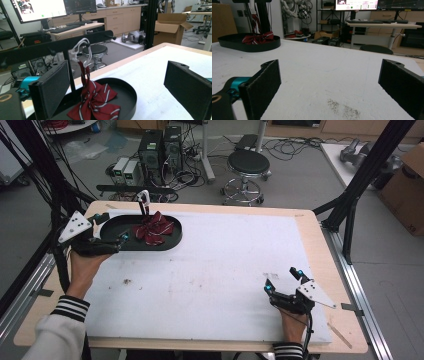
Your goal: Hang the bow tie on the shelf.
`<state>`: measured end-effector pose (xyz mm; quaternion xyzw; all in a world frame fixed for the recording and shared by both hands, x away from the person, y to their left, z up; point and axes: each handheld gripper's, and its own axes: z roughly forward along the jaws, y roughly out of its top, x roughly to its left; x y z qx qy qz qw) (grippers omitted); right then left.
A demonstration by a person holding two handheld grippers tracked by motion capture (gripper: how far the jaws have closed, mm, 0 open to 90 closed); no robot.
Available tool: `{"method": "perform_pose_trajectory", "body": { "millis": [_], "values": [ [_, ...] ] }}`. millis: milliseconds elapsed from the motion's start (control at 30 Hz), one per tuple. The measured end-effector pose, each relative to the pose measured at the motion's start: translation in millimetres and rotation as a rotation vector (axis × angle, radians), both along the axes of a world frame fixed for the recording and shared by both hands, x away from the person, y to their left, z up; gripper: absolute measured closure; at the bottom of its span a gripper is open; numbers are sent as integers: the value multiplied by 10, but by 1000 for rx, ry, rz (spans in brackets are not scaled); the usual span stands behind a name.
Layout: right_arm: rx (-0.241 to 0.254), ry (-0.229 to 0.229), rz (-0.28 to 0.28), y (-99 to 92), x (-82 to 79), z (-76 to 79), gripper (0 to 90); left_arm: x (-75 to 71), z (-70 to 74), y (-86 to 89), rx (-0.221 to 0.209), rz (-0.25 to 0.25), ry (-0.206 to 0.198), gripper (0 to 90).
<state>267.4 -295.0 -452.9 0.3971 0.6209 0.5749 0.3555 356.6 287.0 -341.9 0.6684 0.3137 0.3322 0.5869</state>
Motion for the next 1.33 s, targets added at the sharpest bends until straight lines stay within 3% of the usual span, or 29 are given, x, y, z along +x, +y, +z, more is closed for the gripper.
{"method": "perform_pose_trajectory", "body": {
  "millis": [167,400,500,633,733,900,967,1333],
  "values": [
    [-5,-3,-1,1,1,-1,33,-131,-174,54,-24,-1,-1,69],
    [-7,-3,-3,1,2,-1,33,-350,-555,92,-67,1,5,69],
    [-8,-3,-4,3,2,0,33,-414,-695,104,-77,8,17,69],
    [-8,-3,-5,5,1,0,33,-475,-868,121,-93,12,64,69],
    [-9,-3,-6,6,1,0,33,-526,-970,132,-112,12,62,69],
    [-11,-1,-5,9,-1,0,33,-603,-1099,146,-114,13,55,69],
    [-14,-4,-4,9,2,0,33,-637,-1103,151,-122,20,23,69],
    [-14,-5,-19,12,-1,0,33,-681,-1118,124,-102,48,-12,69]
  ]
}}
